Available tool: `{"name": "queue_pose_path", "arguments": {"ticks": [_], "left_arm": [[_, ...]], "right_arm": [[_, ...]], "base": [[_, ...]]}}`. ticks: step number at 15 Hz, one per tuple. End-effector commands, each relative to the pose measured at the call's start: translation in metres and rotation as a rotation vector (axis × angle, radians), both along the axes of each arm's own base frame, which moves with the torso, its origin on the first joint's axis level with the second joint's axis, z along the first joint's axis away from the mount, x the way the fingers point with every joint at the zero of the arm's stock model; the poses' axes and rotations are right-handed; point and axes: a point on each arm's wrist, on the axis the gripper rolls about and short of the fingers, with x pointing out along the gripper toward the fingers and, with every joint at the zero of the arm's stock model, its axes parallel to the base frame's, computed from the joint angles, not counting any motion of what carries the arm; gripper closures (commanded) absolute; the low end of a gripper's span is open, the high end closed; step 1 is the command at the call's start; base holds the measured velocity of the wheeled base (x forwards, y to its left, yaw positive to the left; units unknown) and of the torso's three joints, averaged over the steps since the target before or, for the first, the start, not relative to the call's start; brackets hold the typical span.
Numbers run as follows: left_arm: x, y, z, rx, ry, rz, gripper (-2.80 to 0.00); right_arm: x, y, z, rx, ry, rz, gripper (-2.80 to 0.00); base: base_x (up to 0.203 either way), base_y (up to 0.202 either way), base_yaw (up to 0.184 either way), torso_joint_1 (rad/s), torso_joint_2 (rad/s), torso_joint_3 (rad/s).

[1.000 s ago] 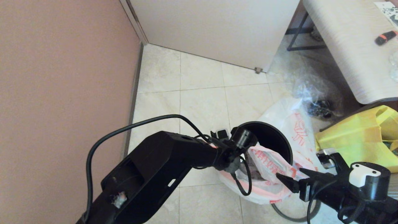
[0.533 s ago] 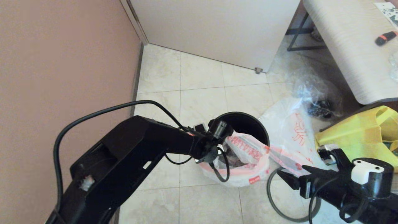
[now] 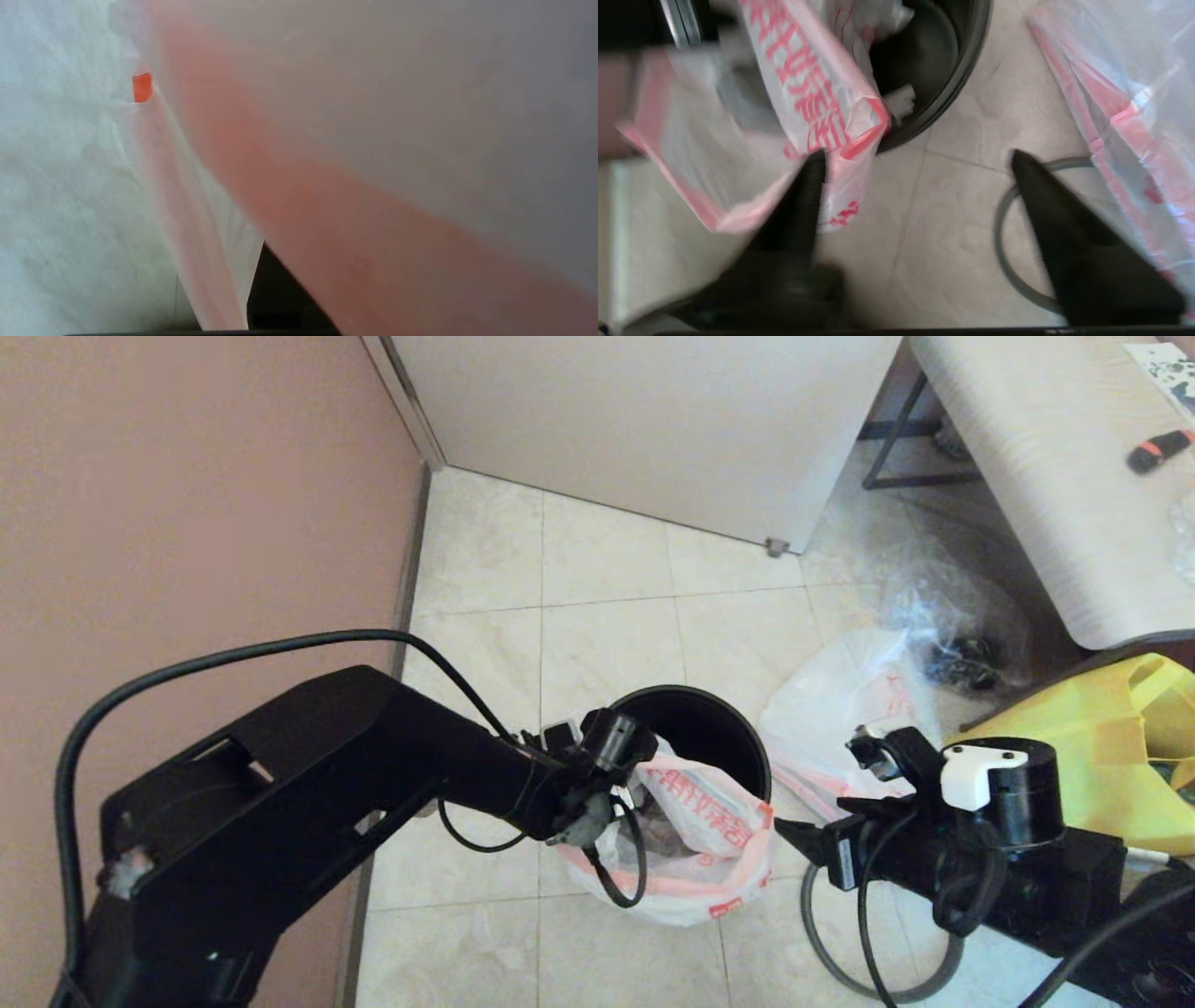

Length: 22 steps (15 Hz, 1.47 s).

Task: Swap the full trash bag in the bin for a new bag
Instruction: Put the new garbage bag on the trash can

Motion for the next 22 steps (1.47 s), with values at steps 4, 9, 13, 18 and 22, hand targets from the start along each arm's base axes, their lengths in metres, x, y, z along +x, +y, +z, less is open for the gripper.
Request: {"name": "queue_pose_path", "arguments": {"ticks": [4, 9, 13, 18, 22], "left_arm": [[-0.004, 0.015, 0.05, -0.03, -0.066, -0.08, 0.0], [0.011, 0.021, 0.015, -0.004, -0.002, -0.073, 0.0], [0.04, 0.039, -0.012, -0.024, -0.041, -0.007, 0.0], [0.051, 0.062, 0.009, -0.048, -0.082, 0.048, 0.0], [0.047, 0.065, 0.018, -0.05, -0.096, 0.055, 0.0]], "right_arm": [[-0.005, 0.028, 0.01, -0.119, -0.019, -0.033, 0.0], [0.0, 0.066, 0.024, -0.193, -0.013, -0.035, 0.0], [0.014, 0.086, 0.026, -0.225, 0.014, -0.017, 0.0], [0.037, 0.108, 0.041, -0.19, -0.013, -0.018, 0.0], [0.042, 0.112, 0.064, -0.177, -0.025, -0.022, 0.0]], "base": [[0.0, 0.0, 0.0, 0.0, 0.0, 0.0], [0.0, 0.0, 0.0, 0.0, 0.0, 0.0], [0.0, 0.0, 0.0, 0.0, 0.0, 0.0], [0.0, 0.0, 0.0, 0.0, 0.0, 0.0], [0.0, 0.0, 0.0, 0.0, 0.0, 0.0]]}}
